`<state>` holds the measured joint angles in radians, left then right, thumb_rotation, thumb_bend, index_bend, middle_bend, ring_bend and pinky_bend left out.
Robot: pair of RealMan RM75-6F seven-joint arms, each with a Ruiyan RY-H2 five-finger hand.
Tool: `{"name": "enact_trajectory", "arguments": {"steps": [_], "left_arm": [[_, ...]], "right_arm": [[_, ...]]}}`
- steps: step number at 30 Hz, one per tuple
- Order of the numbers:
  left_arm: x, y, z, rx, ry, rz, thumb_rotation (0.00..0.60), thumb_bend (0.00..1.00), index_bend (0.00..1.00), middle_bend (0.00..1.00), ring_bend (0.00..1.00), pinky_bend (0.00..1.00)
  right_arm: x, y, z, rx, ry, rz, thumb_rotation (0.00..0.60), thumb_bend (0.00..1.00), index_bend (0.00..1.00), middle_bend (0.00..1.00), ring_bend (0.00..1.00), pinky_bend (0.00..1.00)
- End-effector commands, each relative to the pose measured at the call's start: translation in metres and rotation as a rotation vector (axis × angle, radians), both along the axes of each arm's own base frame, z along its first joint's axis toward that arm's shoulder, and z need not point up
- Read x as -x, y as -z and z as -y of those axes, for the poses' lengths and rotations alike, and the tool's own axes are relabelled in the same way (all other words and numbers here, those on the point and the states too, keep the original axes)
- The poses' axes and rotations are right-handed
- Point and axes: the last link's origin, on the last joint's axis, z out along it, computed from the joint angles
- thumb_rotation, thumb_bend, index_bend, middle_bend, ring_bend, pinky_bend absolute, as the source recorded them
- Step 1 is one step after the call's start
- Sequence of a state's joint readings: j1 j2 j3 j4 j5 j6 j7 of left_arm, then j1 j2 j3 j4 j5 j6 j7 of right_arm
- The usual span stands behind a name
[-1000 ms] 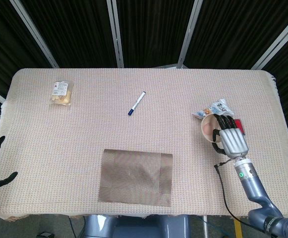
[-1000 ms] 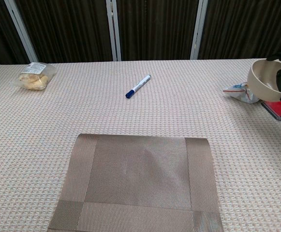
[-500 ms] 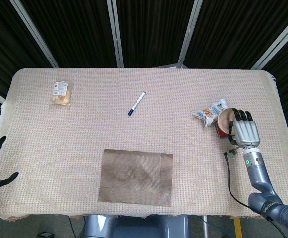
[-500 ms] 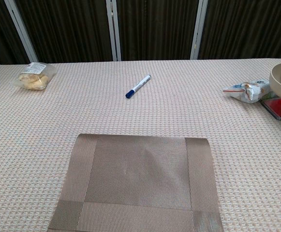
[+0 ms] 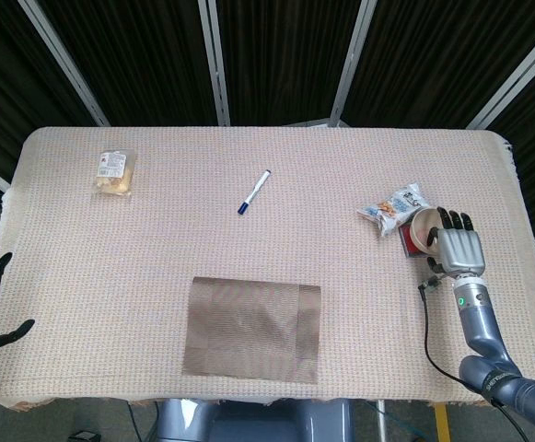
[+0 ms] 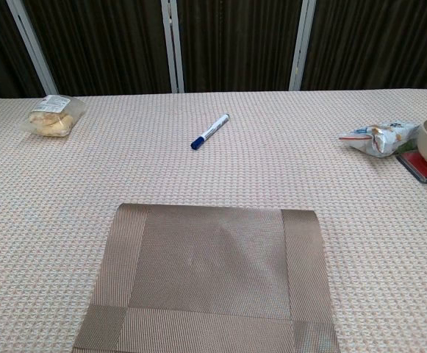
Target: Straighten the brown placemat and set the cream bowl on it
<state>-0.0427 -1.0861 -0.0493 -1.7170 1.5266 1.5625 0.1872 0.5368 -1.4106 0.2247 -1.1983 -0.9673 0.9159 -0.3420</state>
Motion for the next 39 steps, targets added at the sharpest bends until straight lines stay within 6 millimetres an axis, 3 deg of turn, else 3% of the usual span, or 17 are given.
{"name": "enact_trajectory", "arguments": {"steps": [1, 8, 12, 14, 18, 19, 23, 27, 30, 34, 39], "left_arm": [[0.000, 0.000, 0.000, 0.000, 0.000, 0.001, 0.600, 0.00, 0.00, 0.00, 0.00, 0.00], [-0.002, 0.002, 0.001, 0.013, 0.022, 0.011, 0.600, 0.00, 0.00, 0.00, 0.00, 0.00], [-0.005, 0.006, 0.000, 0.050, 0.057, 0.026, 0.600, 0.00, 0.00, 0.00, 0.00, 0.00], [-0.017, 0.021, -0.001, 0.166, 0.137, 0.048, 0.600, 0.00, 0.00, 0.00, 0.00, 0.00], [-0.026, 0.036, -0.004, 0.267, 0.226, 0.039, 0.600, 0.00, 0.00, 0.00, 0.00, 0.00], [-0.037, 0.055, -0.005, 0.369, 0.296, 0.039, 0.600, 0.00, 0.00, 0.00, 0.00, 0.00], [-0.052, 0.089, -0.016, 0.502, 0.432, 0.040, 0.600, 0.00, 0.06, 0.00, 0.00, 0.00], [-0.062, 0.118, -0.022, 0.565, 0.517, 0.068, 0.600, 0.07, 0.26, 0.00, 0.00, 0.00], [-0.068, 0.141, -0.025, 0.612, 0.569, 0.073, 0.600, 0.12, 0.35, 0.00, 0.00, 0.00], [-0.072, 0.159, -0.023, 0.650, 0.611, 0.044, 0.600, 0.15, 0.43, 0.00, 0.00, 0.00], [-0.069, 0.172, -0.018, 0.653, 0.627, 0.026, 0.600, 0.17, 0.45, 0.00, 0.00, 0.00]], "right_arm": [[-0.001, -0.004, -0.003, 0.015, -0.010, 0.015, 0.600, 0.00, 0.29, 0.00, 0.00, 0.00], [-0.011, -0.038, -0.029, 0.094, -0.112, 0.099, 0.600, 0.00, 0.28, 0.00, 0.00, 0.00], [-0.012, -0.057, -0.050, 0.139, -0.169, 0.134, 0.600, 0.00, 0.17, 0.00, 0.00, 0.00], [-0.011, -0.074, -0.081, 0.161, -0.194, 0.161, 0.600, 0.00, 0.11, 0.00, 0.00, 0.00], [-0.014, -0.087, -0.106, 0.182, -0.256, 0.171, 0.600, 0.00, 0.04, 0.00, 0.00, 0.00], [-0.015, -0.093, -0.116, 0.206, -0.301, 0.148, 0.600, 0.00, 0.03, 0.00, 0.00, 0.00], [-0.017, -0.091, -0.142, 0.223, -0.373, 0.201, 0.600, 0.00, 0.02, 0.00, 0.00, 0.00], [-0.019, -0.081, -0.163, 0.195, -0.374, 0.251, 0.600, 0.00, 0.03, 0.00, 0.00, 0.00], [-0.020, -0.076, -0.175, 0.184, -0.369, 0.236, 0.600, 0.00, 0.03, 0.00, 0.00, 0.00], [-0.018, -0.073, -0.179, 0.181, -0.355, 0.213, 0.600, 0.00, 0.04, 0.00, 0.00, 0.00], [-0.015, -0.074, -0.175, 0.177, -0.331, 0.223, 0.600, 0.00, 0.09, 0.00, 0.00, 0.00]]}}
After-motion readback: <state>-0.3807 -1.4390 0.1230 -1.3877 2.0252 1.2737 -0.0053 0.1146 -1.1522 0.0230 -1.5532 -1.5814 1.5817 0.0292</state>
